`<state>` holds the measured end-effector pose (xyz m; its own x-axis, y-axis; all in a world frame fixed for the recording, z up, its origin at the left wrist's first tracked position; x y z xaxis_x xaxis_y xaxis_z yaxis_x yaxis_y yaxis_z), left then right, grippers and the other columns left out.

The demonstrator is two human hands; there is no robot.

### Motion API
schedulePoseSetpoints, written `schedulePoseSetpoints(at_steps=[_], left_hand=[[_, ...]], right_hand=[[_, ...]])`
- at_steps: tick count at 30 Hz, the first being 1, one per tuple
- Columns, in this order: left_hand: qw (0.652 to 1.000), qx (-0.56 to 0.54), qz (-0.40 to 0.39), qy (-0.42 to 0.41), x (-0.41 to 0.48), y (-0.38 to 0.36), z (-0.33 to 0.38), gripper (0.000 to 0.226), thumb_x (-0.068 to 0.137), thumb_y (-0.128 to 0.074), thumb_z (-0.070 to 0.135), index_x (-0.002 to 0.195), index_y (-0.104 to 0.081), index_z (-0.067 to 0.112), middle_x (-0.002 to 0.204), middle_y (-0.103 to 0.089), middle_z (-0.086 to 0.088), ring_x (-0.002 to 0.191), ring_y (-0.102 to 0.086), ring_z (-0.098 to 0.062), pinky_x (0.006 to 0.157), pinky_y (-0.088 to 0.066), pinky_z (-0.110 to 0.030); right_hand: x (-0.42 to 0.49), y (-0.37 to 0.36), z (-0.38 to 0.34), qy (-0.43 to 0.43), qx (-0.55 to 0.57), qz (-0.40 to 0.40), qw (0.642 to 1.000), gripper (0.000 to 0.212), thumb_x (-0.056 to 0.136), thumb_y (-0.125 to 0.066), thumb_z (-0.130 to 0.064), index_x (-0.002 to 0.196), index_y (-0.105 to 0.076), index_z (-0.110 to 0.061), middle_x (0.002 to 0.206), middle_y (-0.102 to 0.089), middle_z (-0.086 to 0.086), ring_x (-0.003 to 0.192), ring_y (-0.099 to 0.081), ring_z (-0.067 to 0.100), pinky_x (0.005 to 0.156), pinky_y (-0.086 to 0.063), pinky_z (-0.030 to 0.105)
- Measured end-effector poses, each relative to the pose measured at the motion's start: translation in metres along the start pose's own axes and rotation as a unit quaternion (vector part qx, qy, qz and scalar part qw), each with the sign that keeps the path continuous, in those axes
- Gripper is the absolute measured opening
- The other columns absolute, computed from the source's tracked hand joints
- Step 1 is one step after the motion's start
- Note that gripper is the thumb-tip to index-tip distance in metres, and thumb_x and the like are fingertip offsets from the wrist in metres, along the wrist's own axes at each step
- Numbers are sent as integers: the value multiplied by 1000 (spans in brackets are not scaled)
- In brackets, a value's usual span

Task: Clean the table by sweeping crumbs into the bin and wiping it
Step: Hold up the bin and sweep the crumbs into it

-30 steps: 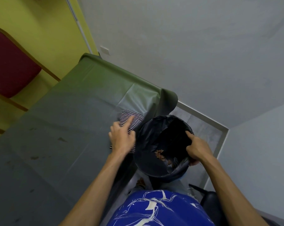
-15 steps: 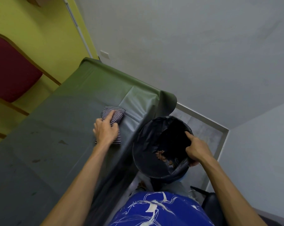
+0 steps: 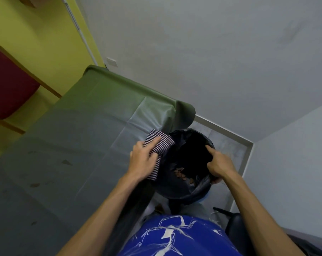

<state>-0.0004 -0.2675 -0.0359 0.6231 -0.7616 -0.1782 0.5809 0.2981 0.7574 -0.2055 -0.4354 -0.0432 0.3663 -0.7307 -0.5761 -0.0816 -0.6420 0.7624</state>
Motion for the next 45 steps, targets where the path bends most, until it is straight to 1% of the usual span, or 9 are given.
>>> schedulePoseSetpoints(at_steps=[4,8,16,23,28,34,38,42,45], left_hand=[[992,43,91,73,28,41,-36,61,89,-53,17,144,-43,42,119,-49,-21,116,-46,-40,106,-33,-52],[985,87,80,126,26,36,-48,61,90,-54,21,146,-41,41,125,-46,-23,117,-44,-42,105,-33,-52],[997,16,-58,-45,-13,-17,5,59,92,-49,18,144,-42,46,108,-43,-3,114,-44,-30,101,-32,-40],[992,69,83,66,21,36,-33,61,89,-55,20,145,-43,41,123,-48,-22,118,-46,-42,105,-35,-53],[980,87,80,162,24,48,-58,66,89,-57,29,149,-34,41,134,-41,-23,126,-38,-42,109,-29,-53],[977,113,165,78,4,27,-35,65,79,-64,21,142,-49,26,155,-22,-26,145,-16,-42,120,-9,-53],[976,82,191,-60,-19,4,-7,55,80,-62,11,135,-57,18,154,-27,-23,145,-22,-38,120,-20,-45],[989,11,131,-73,-38,-28,1,49,87,-61,10,135,-59,20,146,-38,-16,134,-38,-31,112,-37,-42],[997,-23,62,-33,-42,-45,2,50,92,-59,15,140,-53,25,145,-38,-15,135,-37,-28,113,-34,-36]], right_hand=[[-5,-7,2,-4,9,0,1000,79,87,-43,-3,154,-21,-37,131,-59,16,79,-59,24,65,-50,31],[-9,-9,3,-7,22,-1,1000,78,88,-44,-3,155,-21,-36,135,-57,16,77,-57,22,64,-48,27],[-12,-9,4,-12,35,0,999,78,87,-41,-2,154,-22,-37,131,-58,17,63,-63,18,52,-53,26],[-20,-11,6,-18,39,-1,999,76,90,-42,-2,154,-22,-38,132,-58,14,57,-56,11,37,-37,15],[-27,-16,11,-26,68,-15,997,76,92,-42,0,154,-21,-36,130,-58,16,55,-58,10,32,-36,13],[-32,-19,22,-35,100,-3,994,80,88,-40,4,153,-24,-40,129,-59,16,53,-62,14,38,-45,15],[-34,-21,38,-43,125,9,991,85,82,-39,4,151,-26,-45,126,-60,16,70,-70,30,60,-61,41],[-39,-18,50,-43,134,19,990,82,85,-40,5,151,-29,-42,128,-61,16,57,-61,14,41,-48,16],[-39,-12,57,-35,149,28,988,80,86,-39,7,151,-31,-40,127,-60,16,48,-59,10,33,-40,13]])
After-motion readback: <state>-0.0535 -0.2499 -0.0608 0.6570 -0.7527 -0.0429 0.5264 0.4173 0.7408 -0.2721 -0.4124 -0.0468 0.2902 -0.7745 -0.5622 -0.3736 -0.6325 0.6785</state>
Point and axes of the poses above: each hand's wrist, its own x-axis towards the middle knuckle, its own y-axis out of the back of the hand, z = x × y, the point moved 2 cm from there along x, towards the middle knuckle
